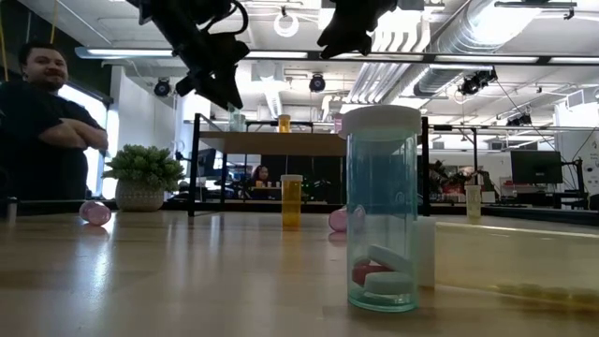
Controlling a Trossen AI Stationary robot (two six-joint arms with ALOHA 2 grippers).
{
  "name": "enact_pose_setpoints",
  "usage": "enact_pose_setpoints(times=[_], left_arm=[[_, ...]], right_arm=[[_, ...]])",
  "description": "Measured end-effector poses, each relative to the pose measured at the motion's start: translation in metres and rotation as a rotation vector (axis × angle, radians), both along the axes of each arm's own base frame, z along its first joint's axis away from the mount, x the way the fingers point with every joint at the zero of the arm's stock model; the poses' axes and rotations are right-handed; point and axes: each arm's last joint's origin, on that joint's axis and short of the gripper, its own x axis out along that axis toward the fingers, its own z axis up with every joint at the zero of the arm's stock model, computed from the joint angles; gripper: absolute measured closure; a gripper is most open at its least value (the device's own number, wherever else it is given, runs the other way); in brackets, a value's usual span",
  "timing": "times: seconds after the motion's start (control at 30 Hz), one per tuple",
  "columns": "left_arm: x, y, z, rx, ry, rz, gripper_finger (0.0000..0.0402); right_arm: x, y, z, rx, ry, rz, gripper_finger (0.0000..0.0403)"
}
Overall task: Pick and place medicine bottles onto shelf by color
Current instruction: Put the top blue pill bottle on the shelf aligned with the blue pill bottle
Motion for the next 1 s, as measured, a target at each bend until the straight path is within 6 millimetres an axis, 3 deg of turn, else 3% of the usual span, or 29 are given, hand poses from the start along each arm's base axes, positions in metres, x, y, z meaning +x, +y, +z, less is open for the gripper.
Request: enact_pose_setpoints(times=[1.0], left_arm=[[-0.0013,-0.0006,-0.0015,-0.014,0.014,0.012,0.0289]], right_arm=[[0.0002,0.0,-0.0002,-0.011,0.002,0.01,0.0233]])
